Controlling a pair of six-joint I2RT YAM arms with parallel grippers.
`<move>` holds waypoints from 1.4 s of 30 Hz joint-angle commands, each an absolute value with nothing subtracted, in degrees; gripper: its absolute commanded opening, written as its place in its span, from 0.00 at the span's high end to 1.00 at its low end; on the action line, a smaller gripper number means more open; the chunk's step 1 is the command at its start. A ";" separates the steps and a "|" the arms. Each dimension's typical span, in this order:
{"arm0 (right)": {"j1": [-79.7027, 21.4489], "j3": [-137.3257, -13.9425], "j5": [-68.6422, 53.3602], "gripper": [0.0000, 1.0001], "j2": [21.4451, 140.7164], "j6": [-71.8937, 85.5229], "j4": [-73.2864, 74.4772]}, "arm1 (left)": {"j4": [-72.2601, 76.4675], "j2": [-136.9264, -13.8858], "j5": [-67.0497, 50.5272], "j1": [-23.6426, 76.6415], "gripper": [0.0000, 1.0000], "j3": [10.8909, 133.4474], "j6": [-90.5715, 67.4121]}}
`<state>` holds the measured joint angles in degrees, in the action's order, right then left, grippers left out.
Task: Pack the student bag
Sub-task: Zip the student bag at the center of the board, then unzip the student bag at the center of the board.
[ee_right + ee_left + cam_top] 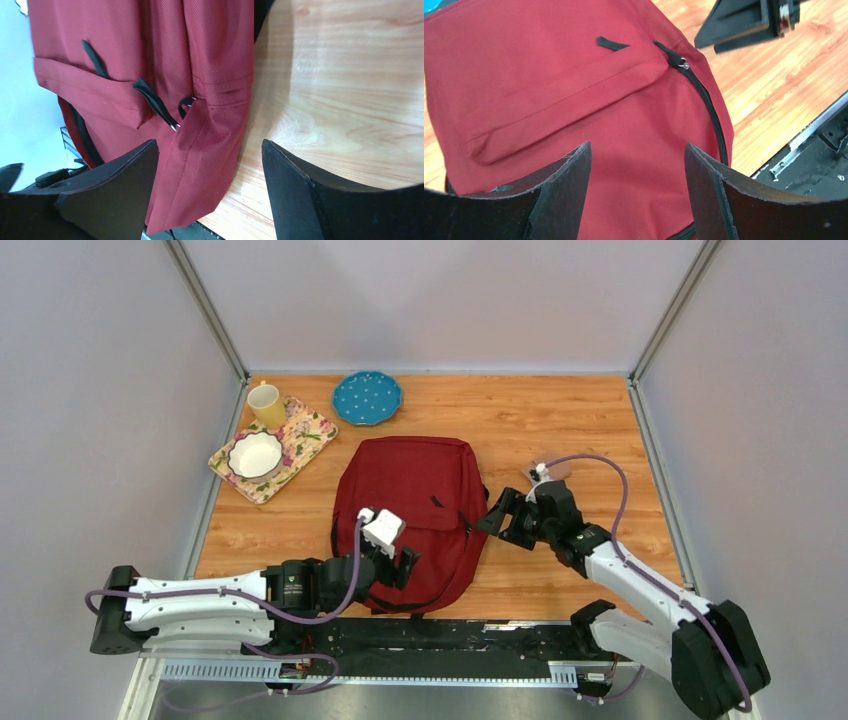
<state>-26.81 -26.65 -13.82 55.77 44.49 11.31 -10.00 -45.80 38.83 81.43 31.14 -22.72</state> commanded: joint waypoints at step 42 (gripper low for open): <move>-30.50 -28.65 -6.15 0.36 46.41 44.47 18.10 | -18.72 -81.99 8.17 50.01 0.27 60.99 -37.61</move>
